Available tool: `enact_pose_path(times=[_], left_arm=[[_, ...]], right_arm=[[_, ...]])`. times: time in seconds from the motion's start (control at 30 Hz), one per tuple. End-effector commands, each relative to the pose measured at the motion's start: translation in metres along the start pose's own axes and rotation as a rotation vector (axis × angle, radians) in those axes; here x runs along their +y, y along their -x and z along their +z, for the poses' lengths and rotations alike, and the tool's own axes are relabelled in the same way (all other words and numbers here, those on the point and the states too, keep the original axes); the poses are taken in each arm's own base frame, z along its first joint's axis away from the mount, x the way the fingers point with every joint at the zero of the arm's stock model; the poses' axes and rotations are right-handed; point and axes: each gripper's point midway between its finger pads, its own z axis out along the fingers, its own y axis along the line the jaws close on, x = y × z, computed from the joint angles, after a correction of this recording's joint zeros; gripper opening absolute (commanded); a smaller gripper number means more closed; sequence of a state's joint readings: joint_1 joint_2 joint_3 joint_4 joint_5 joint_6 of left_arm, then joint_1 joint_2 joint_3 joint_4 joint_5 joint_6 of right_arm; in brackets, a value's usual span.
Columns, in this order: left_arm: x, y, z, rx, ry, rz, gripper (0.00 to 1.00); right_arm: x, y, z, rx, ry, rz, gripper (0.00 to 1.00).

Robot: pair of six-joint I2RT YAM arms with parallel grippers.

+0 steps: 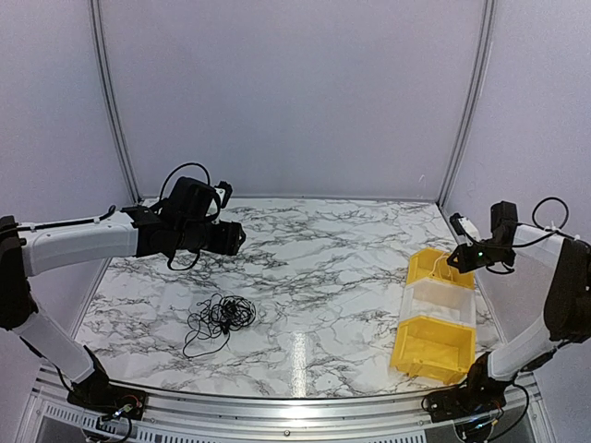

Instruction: Untangle the cables

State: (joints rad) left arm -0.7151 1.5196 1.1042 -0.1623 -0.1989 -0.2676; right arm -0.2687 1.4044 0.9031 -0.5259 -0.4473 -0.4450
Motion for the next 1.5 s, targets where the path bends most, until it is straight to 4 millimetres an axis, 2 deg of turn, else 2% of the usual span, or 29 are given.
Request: enact_pose_path(times=[0.0,0.13,0.23,0.4,0.73,0.87,1.0,1.07,1.2,1.33,1.47], left_arm=[[-0.003,-0.003,0.001,0.028,-0.012,0.010,0.73],[-0.004,-0.004,0.002,0.033,-0.016,0.009,0.73],[-0.004,-0.004,0.002,0.032,-0.013,0.009,0.74],[-0.004,-0.005,0.003,0.036,-0.012,0.010,0.74],[-0.004,-0.007,0.005,0.047,-0.013,0.015,0.74],[0.000,-0.006,0.005,0.042,0.008,0.028,0.74],[0.006,-0.005,0.005,0.036,0.042,0.051,0.74],[0.009,-0.006,0.005,0.037,0.061,0.068,0.74],[0.017,-0.005,0.004,0.035,0.107,0.093,0.75],[0.016,-0.007,0.001,0.064,0.098,0.095,0.75],[0.015,-0.028,-0.005,0.140,0.075,0.037,0.71]], right_arm=[[-0.016,-0.006,-0.006,0.017,-0.102,-0.023,0.00],[-0.028,-0.017,-0.004,0.063,-0.169,-0.019,0.00],[-0.034,-0.016,-0.003,0.071,-0.197,-0.011,0.00],[-0.027,-0.009,0.001,0.068,-0.162,-0.030,0.00],[-0.017,-0.007,0.017,0.134,-0.176,-0.101,0.01],[-0.013,0.006,-0.002,0.108,-0.186,-0.115,0.09],[-0.001,0.022,-0.030,0.079,-0.168,-0.158,0.34],[0.007,0.026,-0.042,0.072,-0.148,-0.180,0.42],[0.026,0.034,-0.060,0.039,-0.087,-0.228,0.43],[0.032,0.048,-0.072,-0.008,-0.104,-0.276,0.42],[0.062,0.067,-0.073,-0.112,0.015,-0.328,0.37]])
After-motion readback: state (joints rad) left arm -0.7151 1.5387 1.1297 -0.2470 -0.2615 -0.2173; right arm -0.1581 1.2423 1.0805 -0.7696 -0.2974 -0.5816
